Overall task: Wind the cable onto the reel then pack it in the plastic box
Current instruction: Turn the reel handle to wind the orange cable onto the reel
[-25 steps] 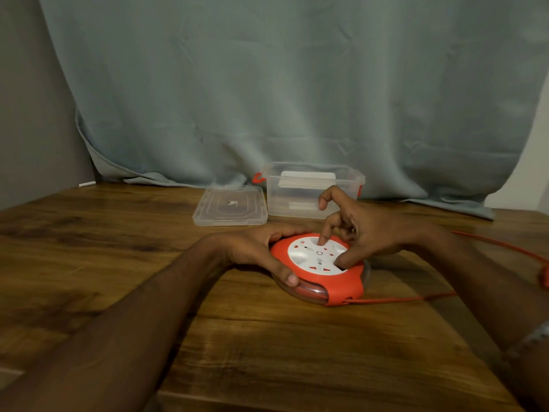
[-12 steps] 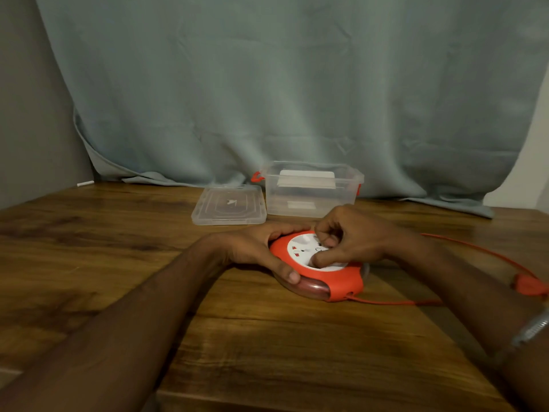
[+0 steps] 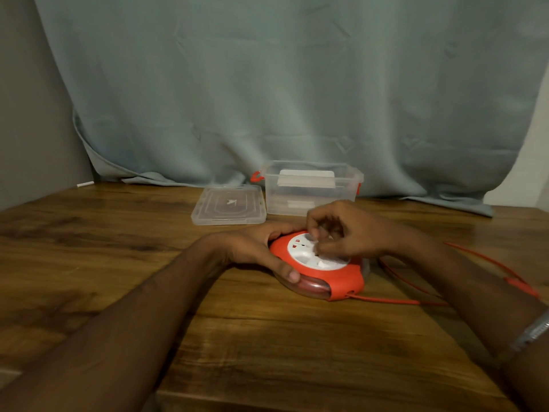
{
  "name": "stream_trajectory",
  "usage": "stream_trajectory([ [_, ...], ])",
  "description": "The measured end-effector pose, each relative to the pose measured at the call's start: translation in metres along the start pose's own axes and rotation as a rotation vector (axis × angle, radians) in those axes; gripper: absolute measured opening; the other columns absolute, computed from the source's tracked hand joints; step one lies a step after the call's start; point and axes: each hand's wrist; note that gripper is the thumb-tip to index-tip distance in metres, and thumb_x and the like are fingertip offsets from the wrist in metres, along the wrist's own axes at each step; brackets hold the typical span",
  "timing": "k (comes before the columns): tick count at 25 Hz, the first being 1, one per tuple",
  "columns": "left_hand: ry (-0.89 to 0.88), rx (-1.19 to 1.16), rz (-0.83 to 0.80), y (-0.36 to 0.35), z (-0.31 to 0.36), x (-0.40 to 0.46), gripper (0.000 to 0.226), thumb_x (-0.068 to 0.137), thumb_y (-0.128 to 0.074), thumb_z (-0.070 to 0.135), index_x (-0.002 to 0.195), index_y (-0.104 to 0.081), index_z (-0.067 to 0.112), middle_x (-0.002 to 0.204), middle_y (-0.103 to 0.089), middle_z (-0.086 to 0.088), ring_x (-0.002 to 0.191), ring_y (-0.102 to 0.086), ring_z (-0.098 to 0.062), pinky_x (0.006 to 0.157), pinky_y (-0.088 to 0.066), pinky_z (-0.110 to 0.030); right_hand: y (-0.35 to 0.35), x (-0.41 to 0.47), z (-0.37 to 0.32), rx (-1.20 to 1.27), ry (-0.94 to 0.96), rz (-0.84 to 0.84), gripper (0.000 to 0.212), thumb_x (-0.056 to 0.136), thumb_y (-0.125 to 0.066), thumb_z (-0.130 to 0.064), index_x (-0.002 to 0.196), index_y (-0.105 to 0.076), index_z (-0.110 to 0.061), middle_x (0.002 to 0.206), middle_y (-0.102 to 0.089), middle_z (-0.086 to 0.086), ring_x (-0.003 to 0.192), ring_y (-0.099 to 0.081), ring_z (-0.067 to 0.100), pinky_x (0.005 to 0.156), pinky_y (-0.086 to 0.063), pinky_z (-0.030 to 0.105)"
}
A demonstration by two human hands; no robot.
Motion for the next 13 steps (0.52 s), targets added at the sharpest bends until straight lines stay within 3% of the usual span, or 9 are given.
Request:
stream_trajectory([
  [2, 0.018, -0.004, -0.011, 0.001, -0.001, 0.0, 0.088, 0.071, -0.092, 0.021, 0.143, -0.049, 0.048, 0.143, -0.061, 0.023, 0.13, -0.059, 0.002, 0.113, -0.048, -0.022, 0.008, -0.003, 0.002, 0.093, -0.017, -0.065, 0.026, 0.071, -0.071, -0.008, 0.09, -0.059, -0.019, 0.083, -0.072, -0.016, 0.059, -0.051, 0.004, 0.056, -0.043, 0.024],
  [5, 0.047, 0.011, -0.016, 0.002, -0.005, 0.0, 0.111, 0.061, -0.099, 0.04, 0.157, -0.042, 0.043, 0.151, -0.056, 0.02, 0.138, -0.056, -0.007, 0.119, -0.045, -0.035, 0.015, -0.005, 0.013, 0.078, -0.039, -0.168, 0.037, 0.07, -0.073, -0.002, 0.095, -0.055, -0.021, 0.114, -0.076, -0.015, 0.061, -0.049, 0.009, 0.059, -0.042, 0.035],
  [8, 0.074, 0.021, -0.029, 0.003, -0.002, 0.0, 0.117, 0.061, -0.095, 0.039, 0.161, -0.035, 0.039, 0.15, -0.051, 0.024, 0.135, -0.054, -0.002, 0.114, -0.046, -0.022, 0.018, -0.005, 0.023, 0.108, -0.05, -0.187, 0.041, 0.075, -0.079, 0.006, 0.092, -0.048, -0.016, 0.103, -0.076, -0.028, 0.067, -0.054, 0.032, 0.06, -0.039, 0.038],
  [11, 0.064, 0.039, -0.014, 0.003, -0.002, 0.0, 0.121, 0.058, -0.096, 0.043, 0.162, -0.034, 0.039, 0.157, -0.047, 0.022, 0.141, -0.049, -0.002, 0.121, -0.041, -0.028, 0.016, -0.006, 0.022, 0.158, -0.08, -0.16, 0.054, 0.07, -0.087, 0.002, 0.093, -0.043, -0.018, 0.11, -0.078, -0.002, 0.06, -0.041, 0.018, 0.052, -0.036, 0.033],
  [13, 0.076, 0.047, -0.01, 0.003, -0.003, -0.001, 0.121, 0.058, -0.096, 0.042, 0.162, -0.034, 0.04, 0.156, -0.046, 0.024, 0.141, -0.048, -0.001, 0.12, -0.041, -0.025, 0.016, -0.006, 0.02, 0.128, -0.101, -0.132, 0.058, 0.065, -0.09, -0.003, 0.092, -0.042, -0.018, 0.106, -0.078, 0.004, 0.058, -0.04, 0.01, 0.051, -0.037, 0.03],
])
Point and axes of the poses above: each hand's wrist, its own x-axis towards the middle knuckle, its own y-axis out of the back of the hand, z = x × y
